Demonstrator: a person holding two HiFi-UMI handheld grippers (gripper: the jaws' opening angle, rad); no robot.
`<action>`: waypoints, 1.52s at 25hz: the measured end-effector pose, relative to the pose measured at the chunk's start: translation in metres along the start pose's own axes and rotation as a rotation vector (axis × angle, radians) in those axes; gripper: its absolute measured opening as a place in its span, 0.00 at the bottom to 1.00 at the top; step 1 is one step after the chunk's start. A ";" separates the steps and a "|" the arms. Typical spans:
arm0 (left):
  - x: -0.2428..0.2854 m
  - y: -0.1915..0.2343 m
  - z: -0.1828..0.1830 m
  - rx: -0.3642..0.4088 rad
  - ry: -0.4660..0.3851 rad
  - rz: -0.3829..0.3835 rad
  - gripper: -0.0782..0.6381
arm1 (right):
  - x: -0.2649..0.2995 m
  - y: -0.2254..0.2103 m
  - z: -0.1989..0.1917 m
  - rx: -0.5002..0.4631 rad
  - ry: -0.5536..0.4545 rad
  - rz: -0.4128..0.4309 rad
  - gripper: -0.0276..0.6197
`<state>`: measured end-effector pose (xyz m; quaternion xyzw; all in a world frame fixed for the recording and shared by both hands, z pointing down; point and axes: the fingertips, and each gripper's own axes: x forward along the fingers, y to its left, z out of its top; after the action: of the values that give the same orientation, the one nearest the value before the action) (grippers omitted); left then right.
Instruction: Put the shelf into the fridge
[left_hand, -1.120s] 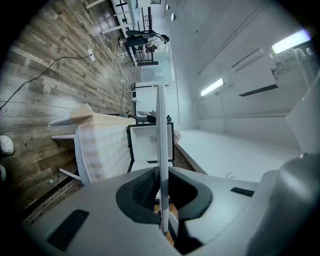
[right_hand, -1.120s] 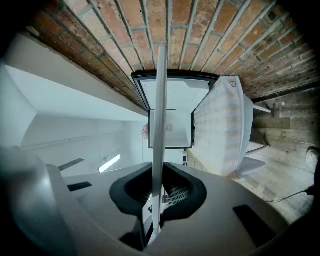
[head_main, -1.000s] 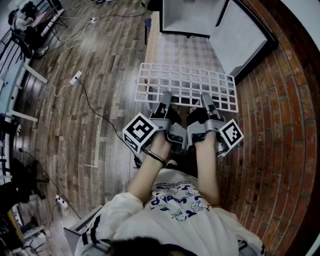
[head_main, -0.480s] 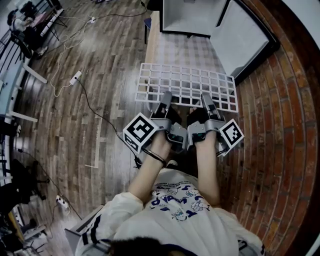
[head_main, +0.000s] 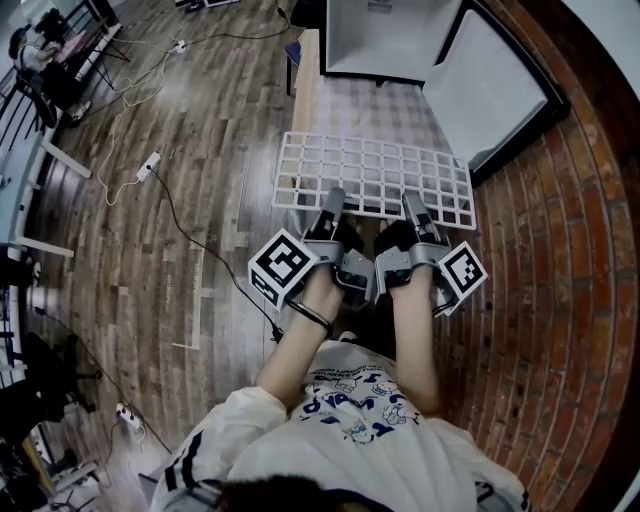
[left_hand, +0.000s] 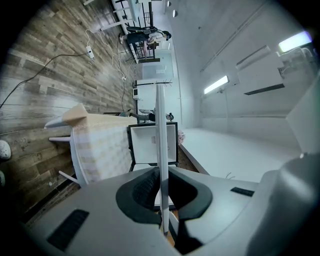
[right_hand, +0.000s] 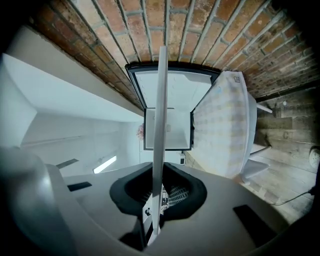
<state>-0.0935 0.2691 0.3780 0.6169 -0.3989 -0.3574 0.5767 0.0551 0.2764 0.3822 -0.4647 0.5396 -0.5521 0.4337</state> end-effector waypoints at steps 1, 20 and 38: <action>0.007 0.001 0.006 0.000 0.003 0.001 0.16 | 0.009 0.000 -0.001 -0.002 -0.003 -0.002 0.12; 0.081 0.022 0.046 -0.015 0.065 0.025 0.16 | 0.085 -0.015 0.007 -0.009 -0.058 -0.032 0.12; 0.164 0.020 0.045 -0.016 -0.001 0.018 0.16 | 0.163 -0.011 0.060 -0.016 0.008 -0.016 0.12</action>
<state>-0.0656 0.1013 0.3979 0.6083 -0.4020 -0.3557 0.5847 0.0827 0.1060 0.3996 -0.4703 0.5422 -0.5529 0.4233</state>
